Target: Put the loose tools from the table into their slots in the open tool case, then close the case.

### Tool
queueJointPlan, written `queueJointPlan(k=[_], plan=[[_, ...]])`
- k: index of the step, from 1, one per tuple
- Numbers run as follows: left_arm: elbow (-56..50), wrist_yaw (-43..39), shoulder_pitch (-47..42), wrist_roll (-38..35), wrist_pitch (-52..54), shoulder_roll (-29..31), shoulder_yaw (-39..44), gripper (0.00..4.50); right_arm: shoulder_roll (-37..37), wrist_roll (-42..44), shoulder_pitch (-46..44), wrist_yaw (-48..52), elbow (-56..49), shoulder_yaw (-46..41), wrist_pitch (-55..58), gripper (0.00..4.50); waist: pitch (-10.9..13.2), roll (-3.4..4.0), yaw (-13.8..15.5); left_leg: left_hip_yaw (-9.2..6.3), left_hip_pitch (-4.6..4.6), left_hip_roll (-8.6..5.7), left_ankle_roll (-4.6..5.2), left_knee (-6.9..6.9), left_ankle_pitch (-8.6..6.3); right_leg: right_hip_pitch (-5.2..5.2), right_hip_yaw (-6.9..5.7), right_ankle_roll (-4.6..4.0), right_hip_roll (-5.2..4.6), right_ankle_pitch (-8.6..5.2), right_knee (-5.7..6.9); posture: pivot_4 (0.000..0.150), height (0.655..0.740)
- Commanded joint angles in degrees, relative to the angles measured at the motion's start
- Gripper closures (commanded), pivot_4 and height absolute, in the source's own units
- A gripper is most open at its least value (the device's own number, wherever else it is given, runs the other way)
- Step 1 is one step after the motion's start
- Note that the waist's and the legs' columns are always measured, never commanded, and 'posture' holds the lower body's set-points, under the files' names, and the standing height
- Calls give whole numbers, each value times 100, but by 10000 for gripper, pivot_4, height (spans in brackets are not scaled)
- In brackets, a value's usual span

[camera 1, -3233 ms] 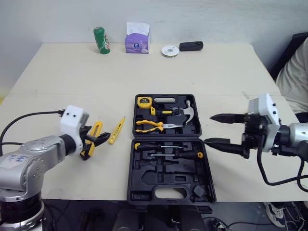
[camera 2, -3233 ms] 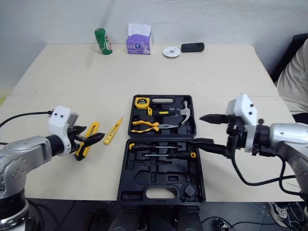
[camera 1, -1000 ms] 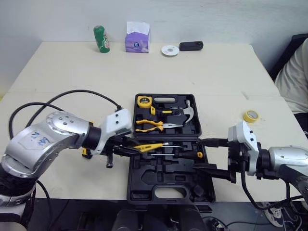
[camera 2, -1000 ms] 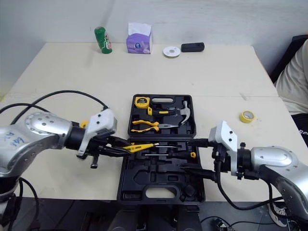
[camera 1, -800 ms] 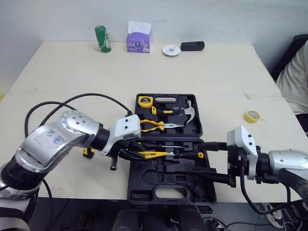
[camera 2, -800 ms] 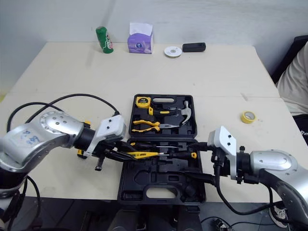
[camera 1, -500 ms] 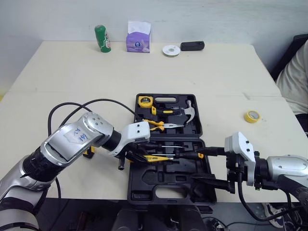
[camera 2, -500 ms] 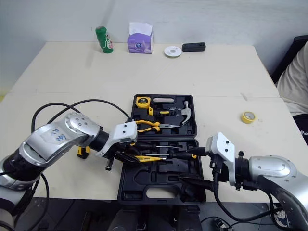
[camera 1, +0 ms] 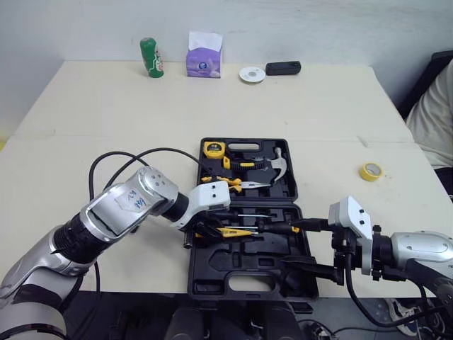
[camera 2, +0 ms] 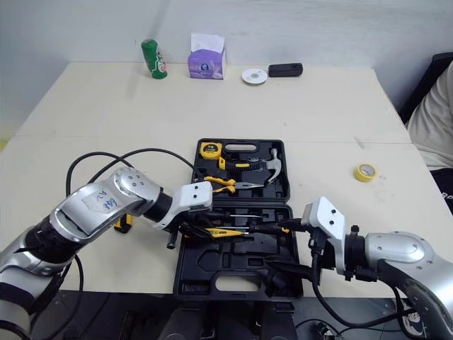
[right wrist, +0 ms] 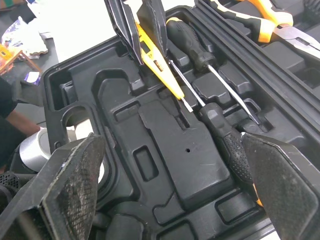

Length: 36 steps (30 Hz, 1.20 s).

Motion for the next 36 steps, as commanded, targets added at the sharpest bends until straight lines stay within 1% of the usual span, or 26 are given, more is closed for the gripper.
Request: queueJointPlan(k=[1, 8, 22, 31, 36], plan=[[-144, -138, 26, 146, -212, 60, -82, 39631, 44, 27, -43, -29, -81, 12, -73, 0, 0, 0, -2, 0, 0, 0, 0, 0, 0, 0, 0, 0, 0, 0, 0, 1500, 7278], [-302, -292, 34, 112, -45, 11, -130, 39631, 63, 37, -14, -31, -91, -7, -64, 0, 0, 0, -3, 0, 1, 0, 0, 0, 1, 0, 0, 0, 0, 0, 2, 1500, 7278], [-8, -194, 43, 428, -92, -122, -291, 39631, 52, 59, 3, -78, -112, -59, -57, 0, -1, -1, -2, -2, 7, -1, 2, 4, 2, 10, 0, 0, 0, 0, 4, 1500, 7278], [137, -140, -38, 333, 295, -228, -162, 39631, 58, 7, -28, -61, -76, -7, -95, 0, -1, -1, -6, -7, 24, 0, 3, 4, 2, 29, -1, 1, 0, 0, 1, 1500, 7278], [112, -228, -83, 367, 340, -96, -168, 39631, 80, -47, -17, -54, -65, 32, -125, 0, -1, -1, -14, -12, 30, 1, 3, 4, 2, 36, -2, 1, 0, 0, -1, 1500, 7278]])
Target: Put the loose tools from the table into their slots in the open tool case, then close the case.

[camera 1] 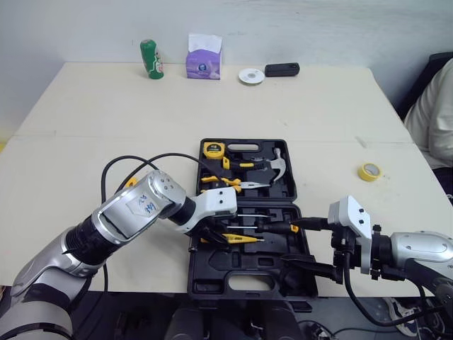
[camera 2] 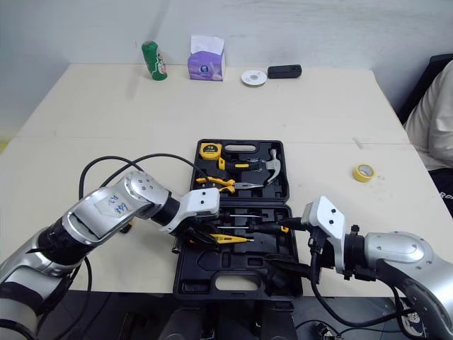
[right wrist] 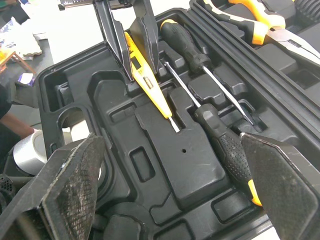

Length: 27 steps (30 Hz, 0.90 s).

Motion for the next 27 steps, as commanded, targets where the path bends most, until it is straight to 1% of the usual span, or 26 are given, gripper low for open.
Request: queueJointPlan(k=[1, 6, 14, 20, 27], plan=[[77, 8, -51, 109, 114, 187, 2, 39631, 52, 4, -11, 27, -63, 27, -126, 0, 0, 0, -4, 0, 0, 0, 0, 0, 0, 0, 0, 0, 0, 0, 0, 1500, 7278], [93, -27, -73, 120, 109, 225, -29, 39631, 68, -48, -38, 36, -38, 69, -162, 0, 0, 0, -6, 0, 2, 0, -1, 0, 0, 1, 0, 0, 0, 0, 1, 1500, 7278], [420, 127, -160, 210, 125, -15, -25, 39631, 38, -75, -37, 10, -32, 97, -228, 0, 0, 0, 7, -1, 5, -1, 0, 1, 2, 6, 0, 0, -1, 0, 1, 1500, 7278], [338, 37, -139, 211, 122, 56, -107, 39631, 30, -89, -7, 2, -42, 76, -236, 0, 0, 0, 6, -6, 5, -2, 2, 1, 2, 9, 0, 2, -2, 1, 0, 1500, 7278], [491, 22, -294, 197, 273, 141, -63, 39631, 69, -127, -24, -26, -27, 131, -266, 0, 0, 0, 1, -7, 6, -2, 1, 1, 3, 10, -1, 2, -2, 1, 1, 1500, 7278]])
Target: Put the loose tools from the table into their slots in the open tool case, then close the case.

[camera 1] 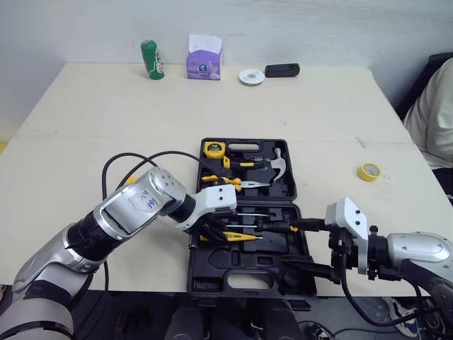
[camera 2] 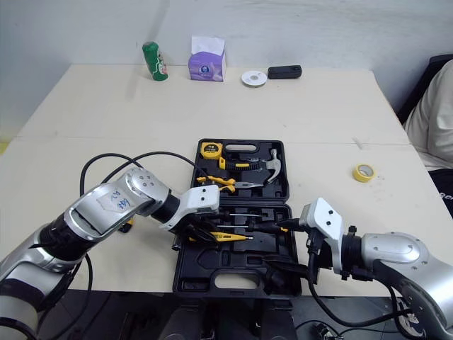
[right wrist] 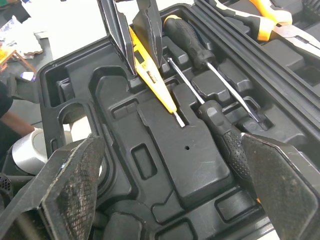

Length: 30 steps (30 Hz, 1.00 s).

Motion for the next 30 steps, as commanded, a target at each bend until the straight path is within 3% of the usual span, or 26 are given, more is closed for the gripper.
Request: queueJointPlan(k=[1, 14, 16, 23, 27, 30], plan=[[223, 81, -115, 191, 152, 174, -15, 39631, 57, -56, -21, -22, -102, -27, -147, 0, 0, 0, -3, 0, 0, 0, 0, 0, 0, 0, 0, 0, 0, 0, 0, 1500, 7278], [67, -33, -127, 176, 111, 295, -83, 39631, 128, -158, 0, -35, -105, 16, -213, 0, 0, 0, -15, 0, 0, 1, -1, 0, 0, 0, 0, 0, 1, 0, 1, 1500, 7278], [114, 4, -215, 190, 64, 274, 25, 29314, 141, -173, -2, -32, -110, 24, -217, 0, 0, 0, -10, 0, 0, 1, -1, 0, 0, 0, 0, 0, 1, 0, 0, 1500, 7278], [-17, -373, -241, -199, -67, 487, 567, 1199, 143, -207, 30, 12, -97, 15, -239, 0, 0, 0, -12, -3, -4, 0, -1, 0, 1, -2, -1, 0, 1, 0, -1, 1500, 7278], [201, -362, 291, -106, -966, 480, 870, 1199, 154, -201, -7, 7, -105, 32, -225, 0, 0, 1, -7, -3, -6, 0, 0, 0, 0, -2, -3, 2, 1, 1, 0, 1500, 7278], [372, -544, 901, -298, -2298, 185, 1456, 1199, 150, -175, -17, 20, -110, 8, -221, 0, 0, 0, -5, -2, -7, 0, 0, 0, 0, -2, -4, 3, 1, 1, 0, 1500, 7278]])
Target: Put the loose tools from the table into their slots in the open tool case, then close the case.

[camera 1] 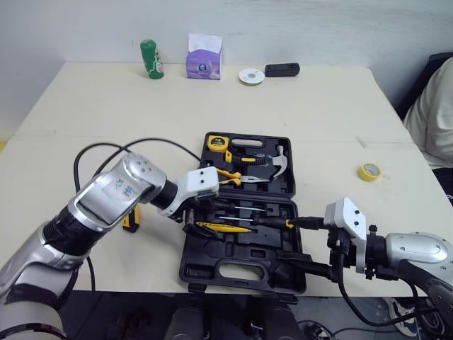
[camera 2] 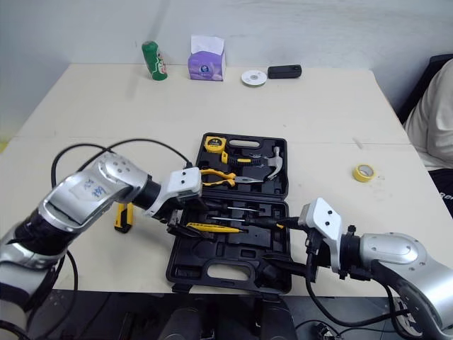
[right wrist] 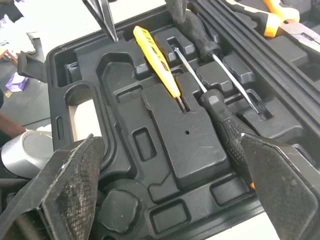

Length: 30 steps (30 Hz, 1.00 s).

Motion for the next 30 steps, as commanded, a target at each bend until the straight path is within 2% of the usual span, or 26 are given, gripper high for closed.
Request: queueJointPlan(k=[1, 4, 10, 11, 17, 24, 30], plan=[[163, -212, 573, -218, -1688, -370, 809, 3521, 25, 45, -25, 40, -107, -53, -105, 0, 0, 0, 3, 0, -1, 0, 0, 0, 0, 0, -1, 0, 0, 0, -1, 1500, 7278], [392, -232, 941, -151, -2541, -661, 1092, 14137, 18, 50, -49, 56, -88, -57, -108, 0, 0, 0, 14, -3, 0, 0, 1, 1, 0, 2, -2, 0, -6, 0, -12, 1500, 7278], [962, -19, 1286, -368, -2716, -1324, 1490, 42923, -25, 87, -105, 103, -75, -97, -83, 0, 0, 0, 11, -3, 2, -1, 4, 1, -2, 5, -5, 3, -7, 2, -13, 1500, 7278], [1019, -80, 1341, -404, -2755, -1372, 1507, 44250, -35, 83, -111, 117, -63, -95, -85, 0, 0, 1, 10, -3, 1, -1, 4, 1, -2, 4, -6, 3, -6, 2, -12, 1500, 7278], [1300, -96, 1732, -123, -3118, -1538, 1361, 44250, -60, -7, -156, 147, -65, -31, -101, 0, -1, 1, -4, -2, 4, 0, 5, 1, -3, 4, -6, 3, -7, 2, -12, 1500, 7278], [1569, -19, 1786, 210, -3303, -1540, 1302, 44250, -72, -8, -143, 179, -78, -69, -83, 0, -1, 1, 2, -3, 5, 0, 6, 1, -6, 6, -6, 3, -10, 2, -14, 1500, 7278], [1363, -247, 1885, 696, -3163, -1089, 853, 44250, -82, -85, -127, 200, -44, -11, -123, 0, -6, 9, -29, -1, 12, 3, 3, 0, -7, 8, -6, 2, -9, 1, -11, 1500, 7278]])
